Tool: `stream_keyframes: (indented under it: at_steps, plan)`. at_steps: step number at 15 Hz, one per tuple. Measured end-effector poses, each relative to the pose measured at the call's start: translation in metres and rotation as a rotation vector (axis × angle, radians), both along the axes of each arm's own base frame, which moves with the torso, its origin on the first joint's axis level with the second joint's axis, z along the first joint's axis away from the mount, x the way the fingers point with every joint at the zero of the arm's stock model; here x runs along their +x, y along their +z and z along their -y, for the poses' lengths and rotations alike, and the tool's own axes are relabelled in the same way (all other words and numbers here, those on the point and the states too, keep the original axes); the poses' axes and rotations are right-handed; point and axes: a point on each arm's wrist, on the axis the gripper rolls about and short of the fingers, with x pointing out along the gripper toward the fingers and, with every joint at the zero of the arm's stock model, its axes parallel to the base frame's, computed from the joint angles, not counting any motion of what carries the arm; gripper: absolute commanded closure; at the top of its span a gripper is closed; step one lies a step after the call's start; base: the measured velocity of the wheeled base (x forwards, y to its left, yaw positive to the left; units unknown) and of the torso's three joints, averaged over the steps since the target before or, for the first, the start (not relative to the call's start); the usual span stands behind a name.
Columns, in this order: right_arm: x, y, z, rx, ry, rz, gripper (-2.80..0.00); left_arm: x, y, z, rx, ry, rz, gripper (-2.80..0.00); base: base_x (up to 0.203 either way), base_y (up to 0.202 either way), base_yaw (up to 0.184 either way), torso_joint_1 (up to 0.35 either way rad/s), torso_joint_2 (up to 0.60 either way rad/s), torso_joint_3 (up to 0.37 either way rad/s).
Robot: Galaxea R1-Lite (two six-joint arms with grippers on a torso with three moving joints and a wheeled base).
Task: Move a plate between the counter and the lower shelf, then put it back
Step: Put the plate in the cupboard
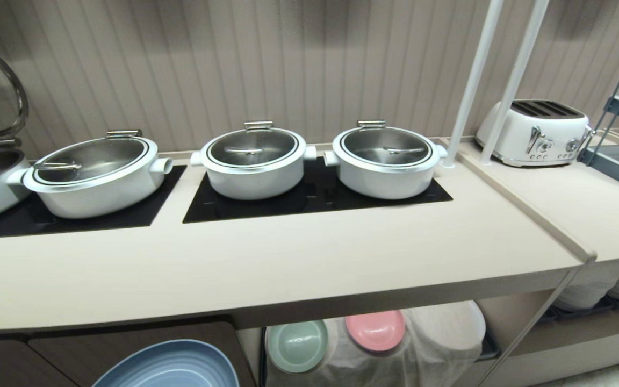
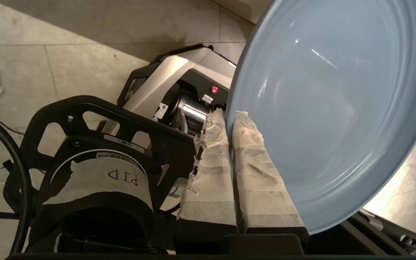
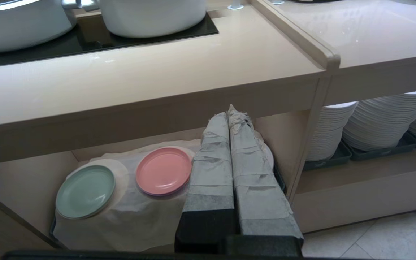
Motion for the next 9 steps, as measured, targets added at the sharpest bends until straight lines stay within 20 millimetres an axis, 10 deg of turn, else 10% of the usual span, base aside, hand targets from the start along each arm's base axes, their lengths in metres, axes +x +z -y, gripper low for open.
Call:
stream_keyframes:
  at_steps: [9]
  plan:
    - [0.0000,0.0000,0.0000,0.000,0.001,0.000,0.00,-0.0016,-0.0001,-0.0001,-0.001,0.000,0.006,0.00,0.000,-0.196,0.000,0.002,0.00,0.004]
